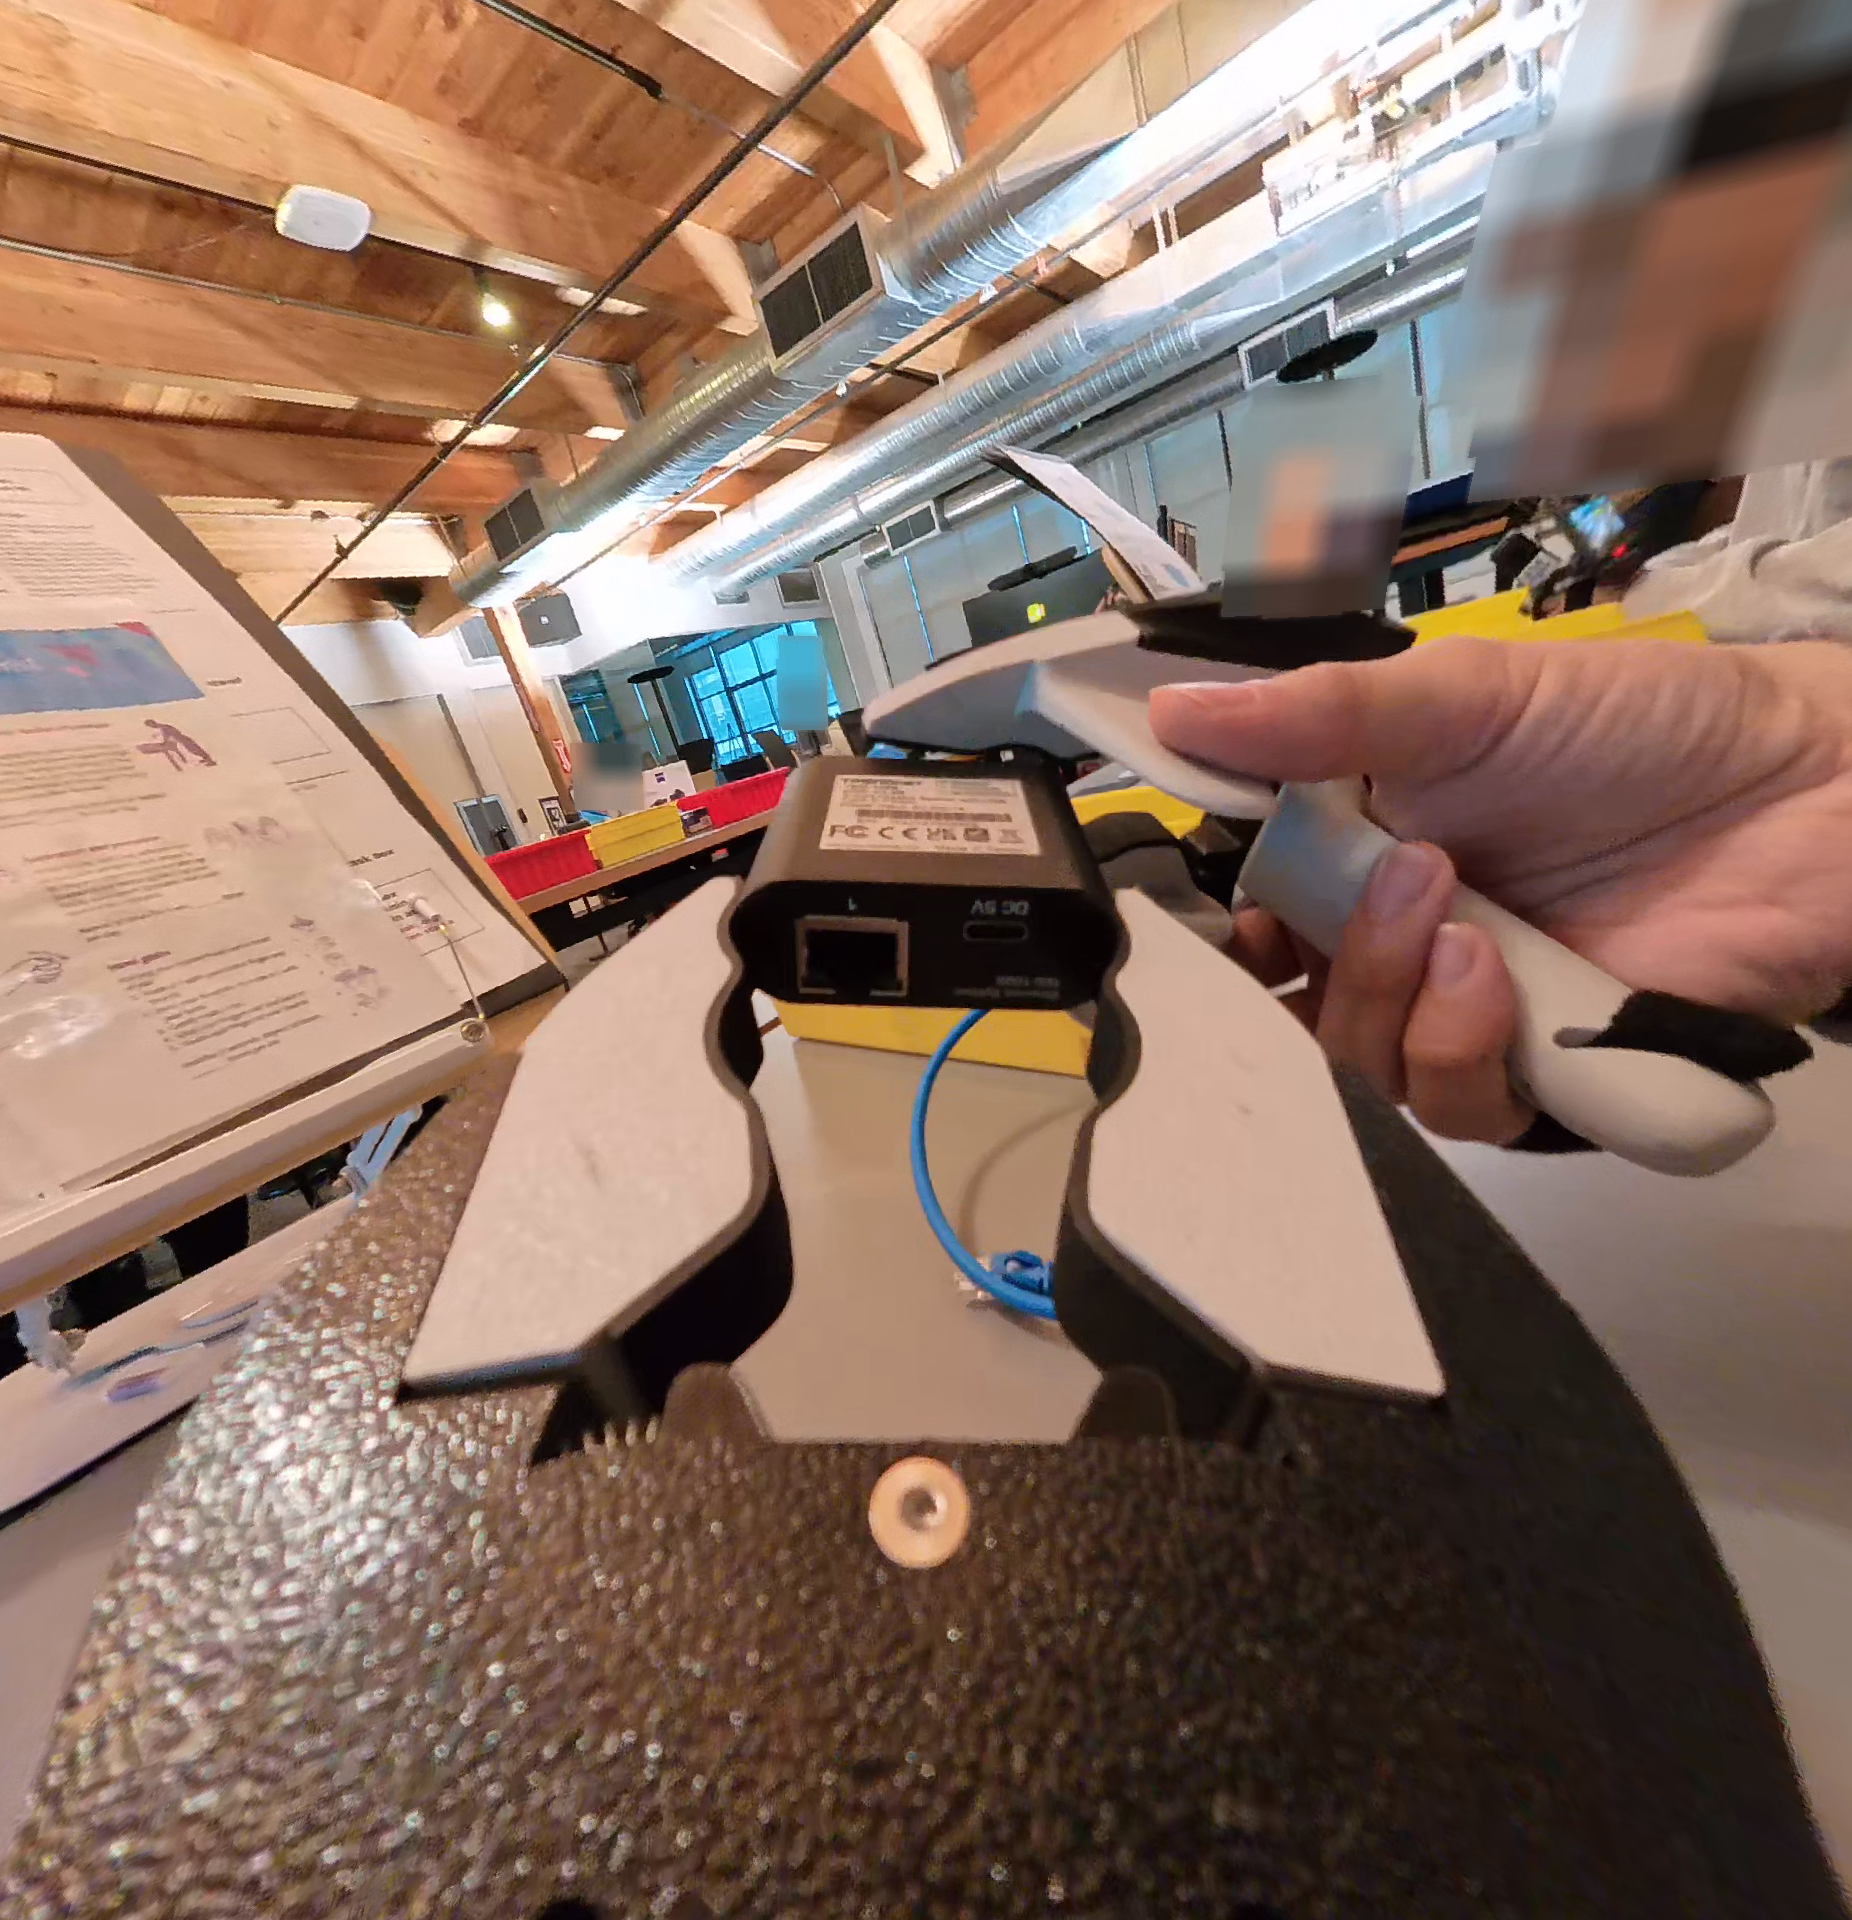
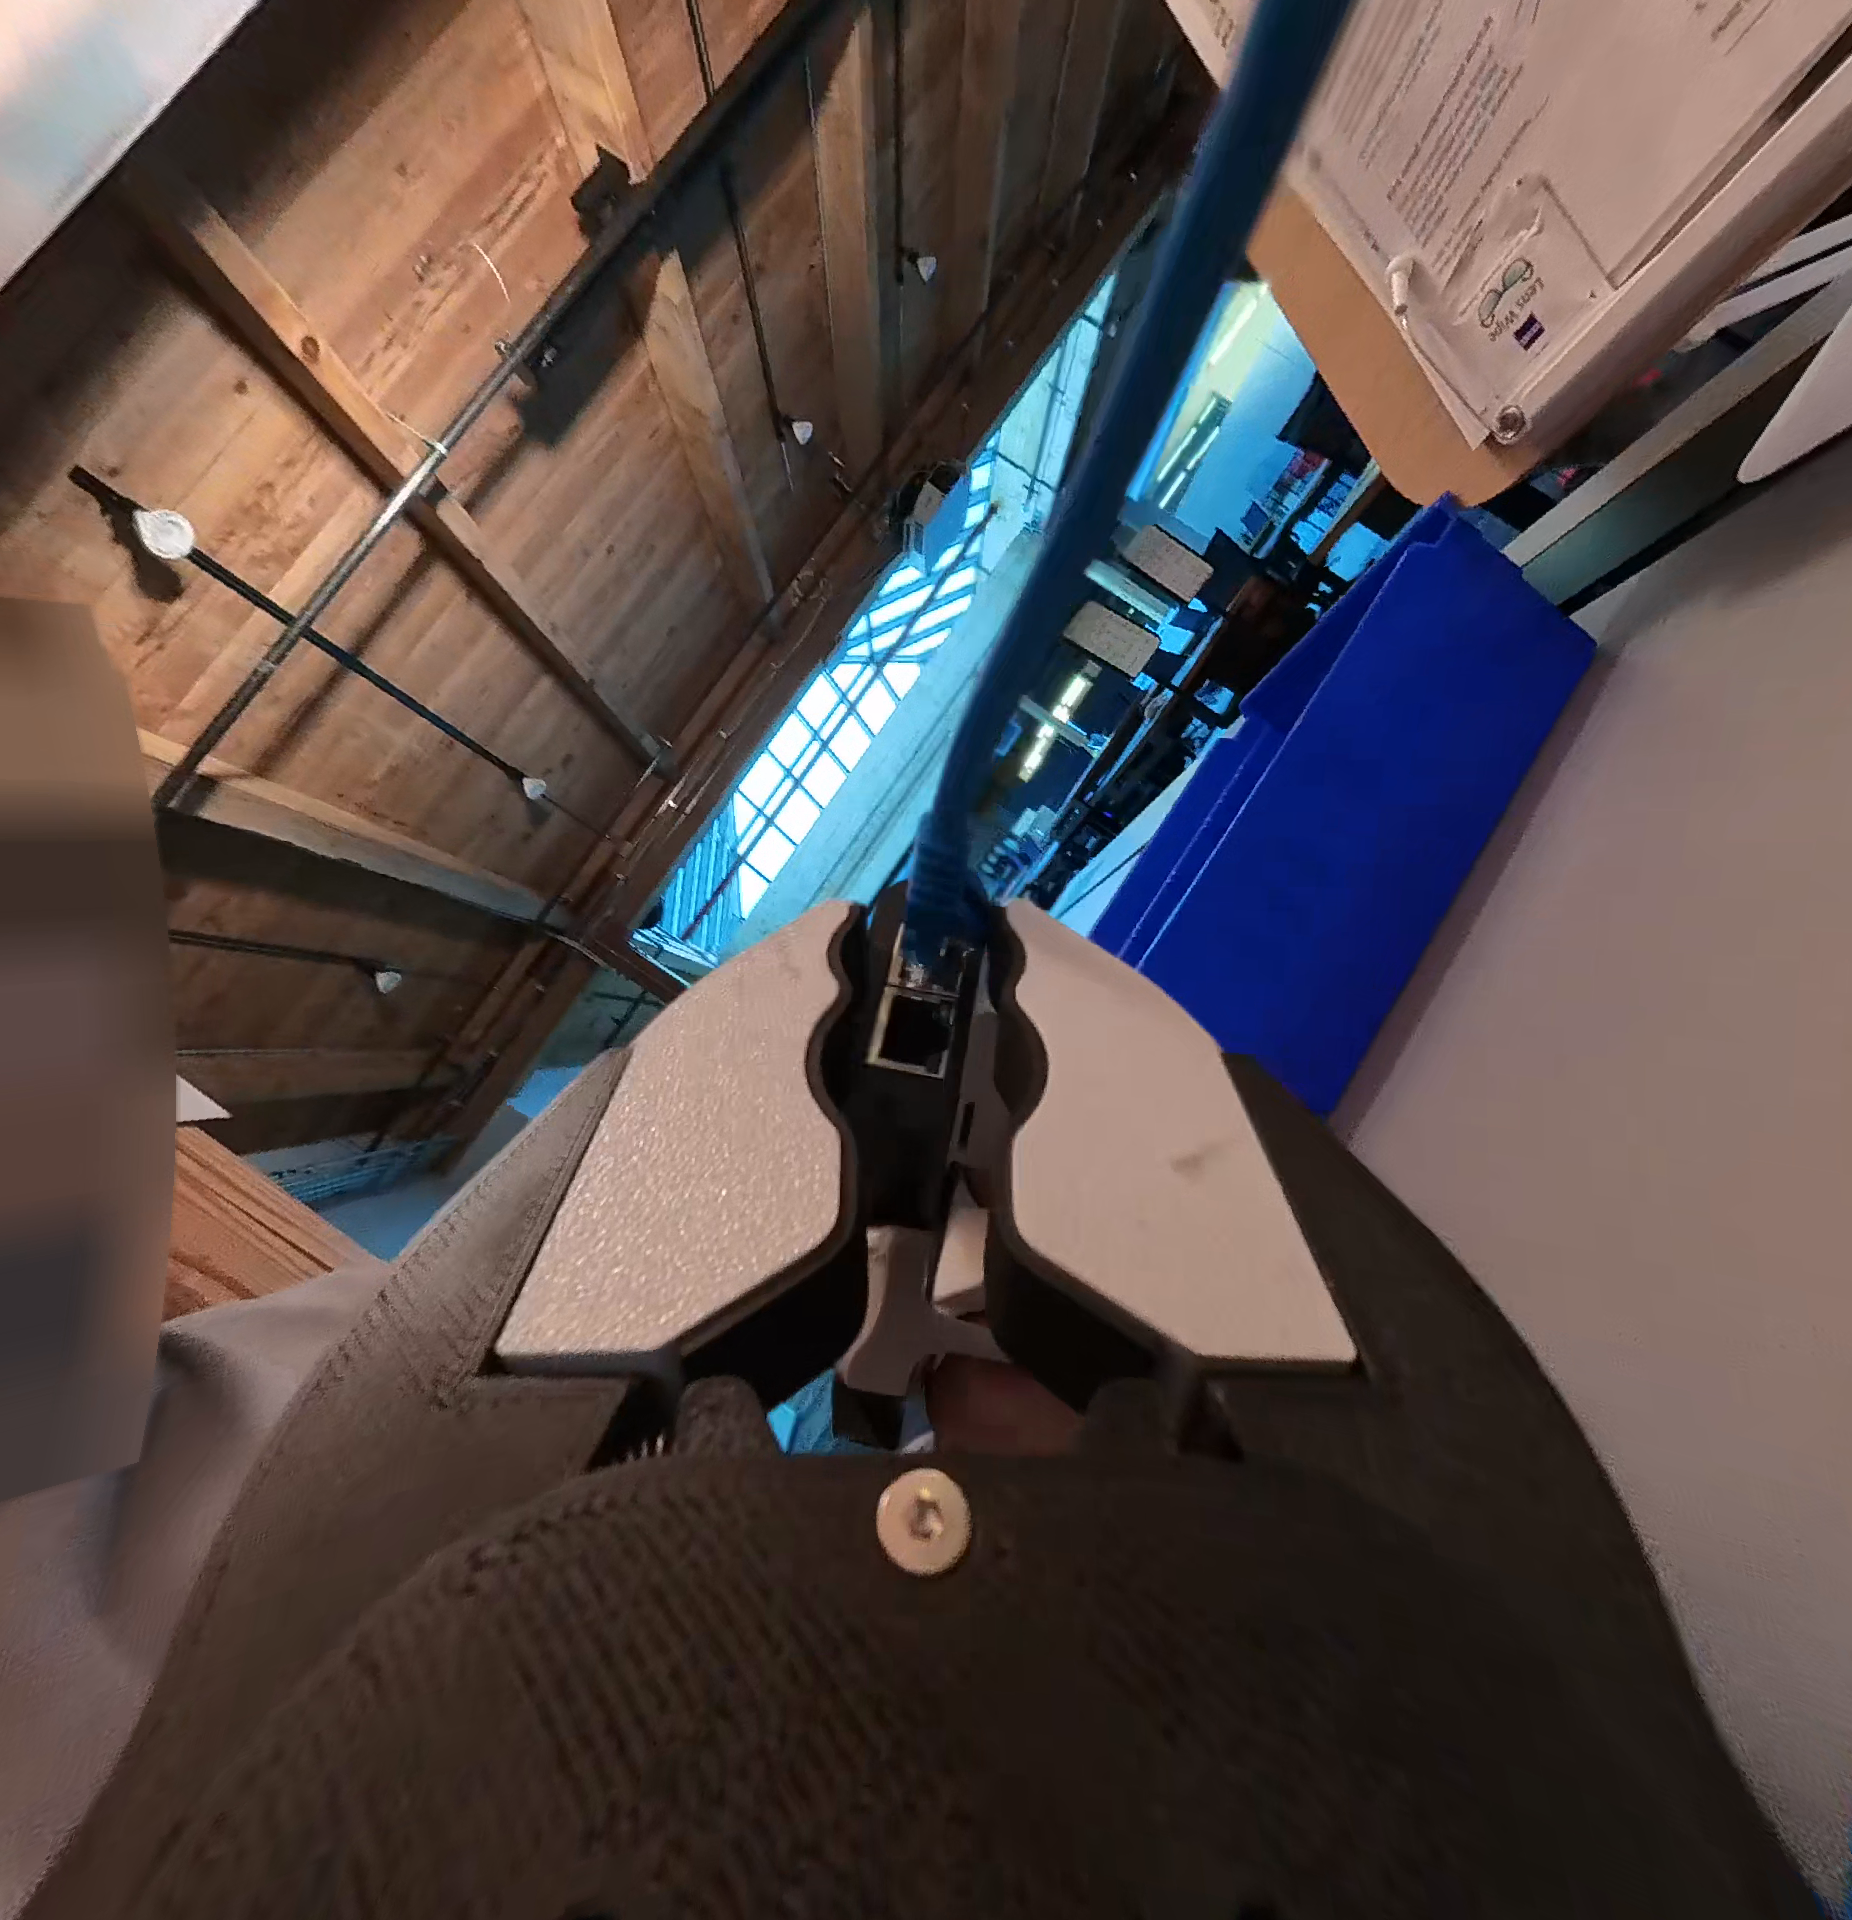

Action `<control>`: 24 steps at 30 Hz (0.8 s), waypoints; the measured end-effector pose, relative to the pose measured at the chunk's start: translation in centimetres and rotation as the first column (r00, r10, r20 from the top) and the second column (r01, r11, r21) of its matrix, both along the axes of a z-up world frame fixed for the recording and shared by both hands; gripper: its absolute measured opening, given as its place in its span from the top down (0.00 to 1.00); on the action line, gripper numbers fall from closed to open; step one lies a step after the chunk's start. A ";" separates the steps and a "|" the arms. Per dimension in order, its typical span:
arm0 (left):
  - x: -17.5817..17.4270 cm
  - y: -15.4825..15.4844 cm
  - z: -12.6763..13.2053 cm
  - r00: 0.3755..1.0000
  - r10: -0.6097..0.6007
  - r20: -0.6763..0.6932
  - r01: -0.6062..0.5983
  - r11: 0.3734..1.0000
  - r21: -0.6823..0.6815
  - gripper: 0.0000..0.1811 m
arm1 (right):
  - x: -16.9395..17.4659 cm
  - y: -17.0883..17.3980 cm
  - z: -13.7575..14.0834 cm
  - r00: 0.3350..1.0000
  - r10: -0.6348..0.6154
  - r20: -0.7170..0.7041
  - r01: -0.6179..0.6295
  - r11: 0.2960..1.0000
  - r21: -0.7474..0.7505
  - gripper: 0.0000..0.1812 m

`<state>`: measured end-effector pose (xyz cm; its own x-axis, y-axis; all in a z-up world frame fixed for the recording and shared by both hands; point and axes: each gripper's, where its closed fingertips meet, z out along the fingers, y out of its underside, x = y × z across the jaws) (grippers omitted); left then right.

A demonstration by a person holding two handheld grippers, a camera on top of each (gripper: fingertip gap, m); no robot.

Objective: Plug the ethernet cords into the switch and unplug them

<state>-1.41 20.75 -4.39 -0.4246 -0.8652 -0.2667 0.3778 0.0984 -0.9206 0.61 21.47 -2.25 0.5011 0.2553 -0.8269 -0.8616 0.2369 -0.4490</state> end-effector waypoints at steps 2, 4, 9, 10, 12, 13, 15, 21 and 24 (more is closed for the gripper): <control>-0.1 0.2 0.3 1.000 -0.003 0.006 0.003 1.000 -0.027 0.66 | 0.0 0.1 0.0 1.000 -0.004 -0.019 0.004 1.000 0.019 0.90; -0.2 0.1 0.4 1.000 -0.003 0.010 0.003 1.000 -0.025 0.66 | 0.0 -0.1 -0.2 0.999 -0.025 -0.026 0.026 0.999 0.028 0.91; -0.2 -0.5 0.3 1.000 0.000 0.017 0.000 1.000 0.000 0.66 | -0.1 -0.8 0.0 0.993 -0.107 0.057 0.107 0.994 -0.006 0.92; -0.2 -0.7 0.3 1.000 0.000 0.022 0.000 1.000 0.006 0.66 | -0.3 -1.0 0.2 0.988 -0.114 0.103 0.116 0.993 -0.016 0.92; -0.2 -0.9 0.2 1.000 0.006 0.025 -0.006 1.000 0.019 0.66 | -0.6 -1.3 0.5 0.967 -0.152 0.203 0.166 0.985 -0.052 0.92; -0.1 -1.1 0.0 1.000 0.010 0.018 -0.011 1.000 0.027 0.66 | -0.7 -1.4 0.5 0.950 -0.173 0.258 0.198 0.978 -0.072 0.92; 0.3 -1.3 -0.7 0.999 0.038 -0.005 -0.038 0.997 0.061 0.66 | -0.8 -1.7 0.4 0.923 -0.203 0.328 0.242 0.967 -0.082 0.92; 0.7 -2.0 -0.6 0.992 0.125 0.012 -0.126 0.985 0.115 0.66 | -0.8 -2.5 0.8 0.915 -0.217 0.339 0.228 0.974 0.009 0.92; 0.7 -2.3 -0.4 0.989 0.149 0.016 -0.150 0.984 0.101 0.66 | -0.7 -2.8 0.9 0.924 -0.228 0.306 0.225 0.973 0.046 0.92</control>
<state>-0.72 18.45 -4.79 -0.2896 -0.8871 -0.3595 0.3597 0.2472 -0.8997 -0.08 18.69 -1.33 0.7757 0.1122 -0.6210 -0.6045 0.4148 -0.6801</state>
